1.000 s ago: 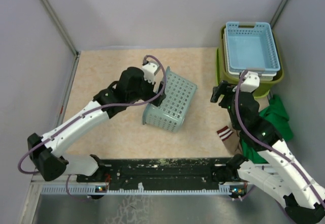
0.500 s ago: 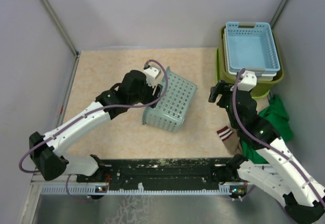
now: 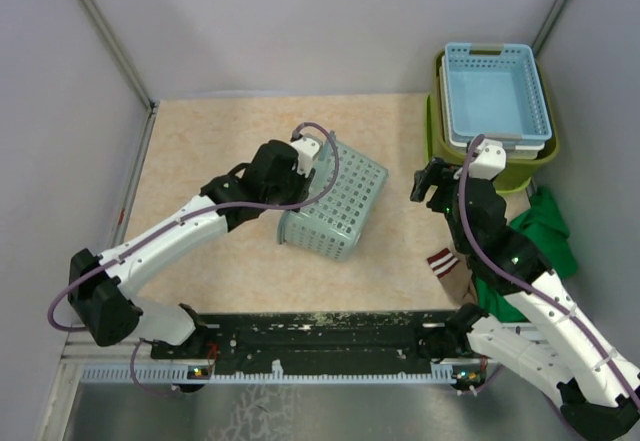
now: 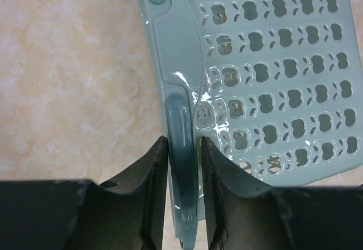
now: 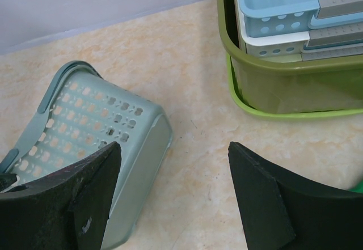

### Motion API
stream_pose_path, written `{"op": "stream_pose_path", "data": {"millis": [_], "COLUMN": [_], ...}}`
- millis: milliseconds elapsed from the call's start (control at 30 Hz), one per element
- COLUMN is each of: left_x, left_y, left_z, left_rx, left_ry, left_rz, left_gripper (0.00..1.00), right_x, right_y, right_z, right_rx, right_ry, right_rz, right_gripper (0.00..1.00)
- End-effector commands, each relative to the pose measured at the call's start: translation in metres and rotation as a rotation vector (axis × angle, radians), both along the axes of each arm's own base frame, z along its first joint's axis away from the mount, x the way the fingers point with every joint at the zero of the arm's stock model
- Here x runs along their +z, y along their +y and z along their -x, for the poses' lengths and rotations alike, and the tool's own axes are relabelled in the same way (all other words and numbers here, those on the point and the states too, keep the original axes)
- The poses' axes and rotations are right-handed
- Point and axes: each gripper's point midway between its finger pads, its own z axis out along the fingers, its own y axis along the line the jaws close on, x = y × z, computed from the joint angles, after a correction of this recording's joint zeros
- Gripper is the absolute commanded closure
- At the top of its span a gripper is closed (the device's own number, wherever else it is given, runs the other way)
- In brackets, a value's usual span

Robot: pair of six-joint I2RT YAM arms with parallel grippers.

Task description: Turn the large container upside down

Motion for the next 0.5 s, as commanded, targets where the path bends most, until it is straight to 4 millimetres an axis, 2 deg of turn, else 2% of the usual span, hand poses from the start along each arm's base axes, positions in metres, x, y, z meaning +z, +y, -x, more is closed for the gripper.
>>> {"op": "stream_pose_path", "data": {"millis": [0,200,300,467], "left_x": [0.008,0.002,0.008,0.015], "left_y": [-0.003,0.002,0.003,0.021], "left_z": [-0.002,-0.007,-0.012,-0.021], "left_rx": [0.004,0.035,0.01,-0.026], "left_ry": [-0.026,-0.006,0.051,0.155], "left_rz": [0.013,0.036,0.164,0.431], "left_gripper": [0.71,0.9,0.99,1.0], "right_x": [0.026,0.025,0.027,0.027], "right_y": [0.001,0.0,-0.001,-0.004], "right_z": [-0.001,0.0,0.001,0.003], "right_rx": [0.0,-0.002,-0.003,-0.008], "right_ry": [-0.063,-0.063,-0.066,-0.067], "right_rz": [-0.054,-0.054,-0.054,-0.051], "right_gripper": [0.24,0.24,0.24,0.24]}}
